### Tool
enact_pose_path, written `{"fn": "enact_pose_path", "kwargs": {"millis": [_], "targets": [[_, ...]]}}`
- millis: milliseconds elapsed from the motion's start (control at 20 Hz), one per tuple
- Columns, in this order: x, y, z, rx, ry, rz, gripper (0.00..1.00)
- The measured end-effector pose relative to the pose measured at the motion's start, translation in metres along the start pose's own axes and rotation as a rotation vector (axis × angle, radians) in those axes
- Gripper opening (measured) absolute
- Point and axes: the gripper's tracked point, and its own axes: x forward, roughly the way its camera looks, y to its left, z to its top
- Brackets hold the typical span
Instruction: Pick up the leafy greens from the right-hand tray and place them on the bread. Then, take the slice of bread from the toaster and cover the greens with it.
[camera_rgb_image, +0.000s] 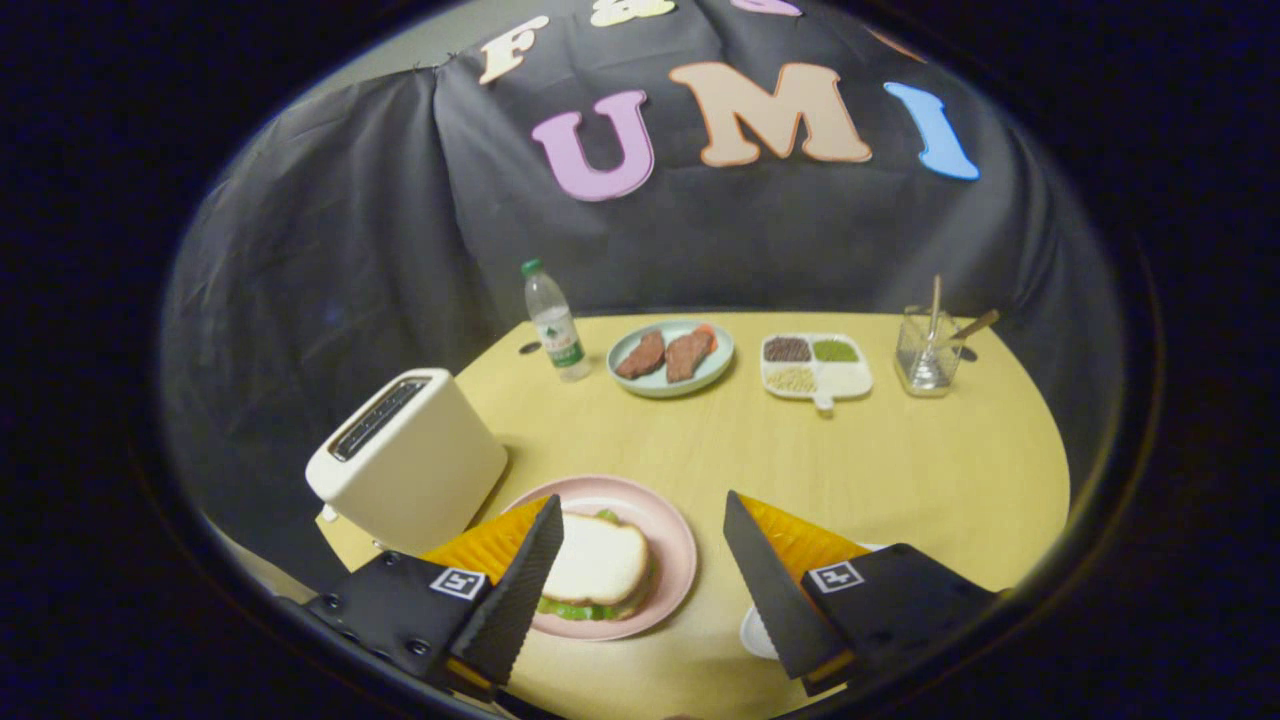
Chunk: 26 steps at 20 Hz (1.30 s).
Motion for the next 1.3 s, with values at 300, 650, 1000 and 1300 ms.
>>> {"fn": "enact_pose_path", "kwargs": {"millis": [300, 650, 1000, 1300], "targets": [[-0.045, -0.057, 0.074, -0.083, -0.231, -0.141, 1.0], [-0.085, -0.091, 0.134, -0.147, -0.444, -0.263, 1.0], [-0.104, -0.115, 0.159, -0.141, -0.55, -0.335, 1.0], [-0.111, -0.128, 0.17, -0.138, -0.58, -0.356, 1.0]]}}
